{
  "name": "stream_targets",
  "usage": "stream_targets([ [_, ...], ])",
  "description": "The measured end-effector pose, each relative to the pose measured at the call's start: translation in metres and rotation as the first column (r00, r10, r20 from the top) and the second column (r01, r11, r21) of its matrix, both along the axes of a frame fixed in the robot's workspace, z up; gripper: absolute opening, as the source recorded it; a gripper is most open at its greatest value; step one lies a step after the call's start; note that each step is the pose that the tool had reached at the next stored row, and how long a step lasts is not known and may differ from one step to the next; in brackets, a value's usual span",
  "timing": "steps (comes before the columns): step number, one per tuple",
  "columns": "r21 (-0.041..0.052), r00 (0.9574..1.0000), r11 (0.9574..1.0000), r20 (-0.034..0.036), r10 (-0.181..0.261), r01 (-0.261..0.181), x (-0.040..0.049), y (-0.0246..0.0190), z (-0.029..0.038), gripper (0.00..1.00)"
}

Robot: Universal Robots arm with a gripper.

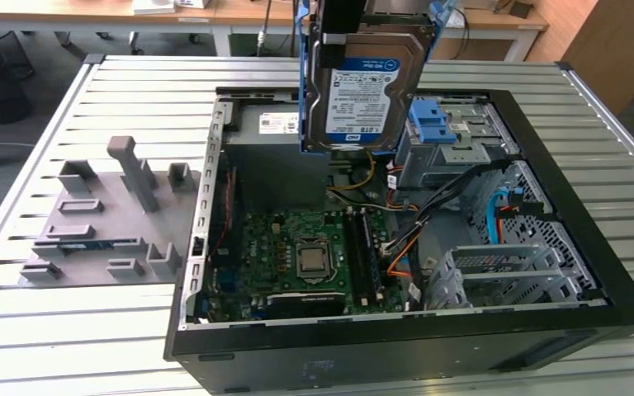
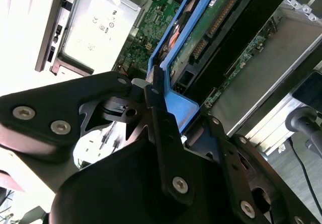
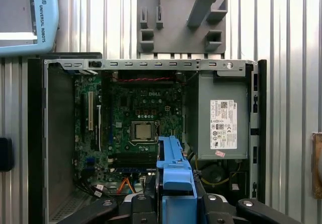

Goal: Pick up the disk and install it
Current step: 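Insert the disk into the insertion slot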

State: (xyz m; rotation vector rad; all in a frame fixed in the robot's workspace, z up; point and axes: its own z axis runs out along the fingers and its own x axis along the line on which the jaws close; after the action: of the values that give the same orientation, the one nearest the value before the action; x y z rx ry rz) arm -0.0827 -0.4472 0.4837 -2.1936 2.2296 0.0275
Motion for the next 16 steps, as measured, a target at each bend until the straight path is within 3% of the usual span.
stream_targets([
  [16,-0.0001,1.0,1.0,0.0,0.0,0.0,0.0001,-0.0019,-0.0001,0.36],
])
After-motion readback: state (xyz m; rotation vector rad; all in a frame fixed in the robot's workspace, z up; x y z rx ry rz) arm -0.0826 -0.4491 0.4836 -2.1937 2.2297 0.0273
